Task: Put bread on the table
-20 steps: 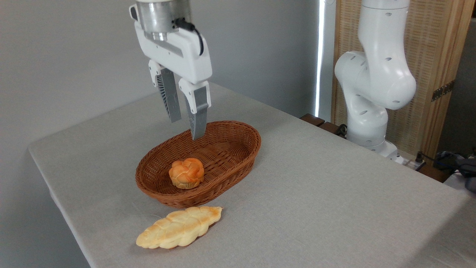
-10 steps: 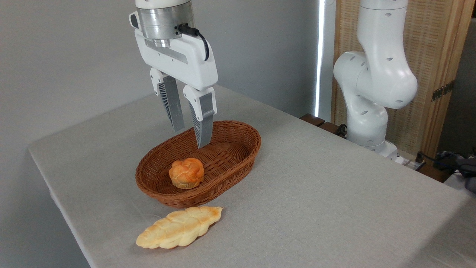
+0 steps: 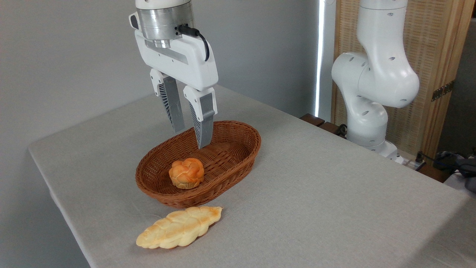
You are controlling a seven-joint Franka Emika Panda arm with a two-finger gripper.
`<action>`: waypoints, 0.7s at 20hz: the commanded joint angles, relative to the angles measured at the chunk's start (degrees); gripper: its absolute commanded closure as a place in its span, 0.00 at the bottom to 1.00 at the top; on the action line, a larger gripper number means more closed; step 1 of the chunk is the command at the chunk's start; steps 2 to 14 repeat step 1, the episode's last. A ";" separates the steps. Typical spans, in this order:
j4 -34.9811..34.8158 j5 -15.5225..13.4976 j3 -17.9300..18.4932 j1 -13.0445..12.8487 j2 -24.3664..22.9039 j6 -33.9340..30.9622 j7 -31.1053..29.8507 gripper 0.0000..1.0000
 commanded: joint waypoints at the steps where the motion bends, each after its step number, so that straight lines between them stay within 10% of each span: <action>1: 1.11 0.09 -1.19 1.25 0.26 -1.81 0.13 0.00; 14: 1.11 0.09 -1.19 1.25 0.26 -1.81 0.13 0.00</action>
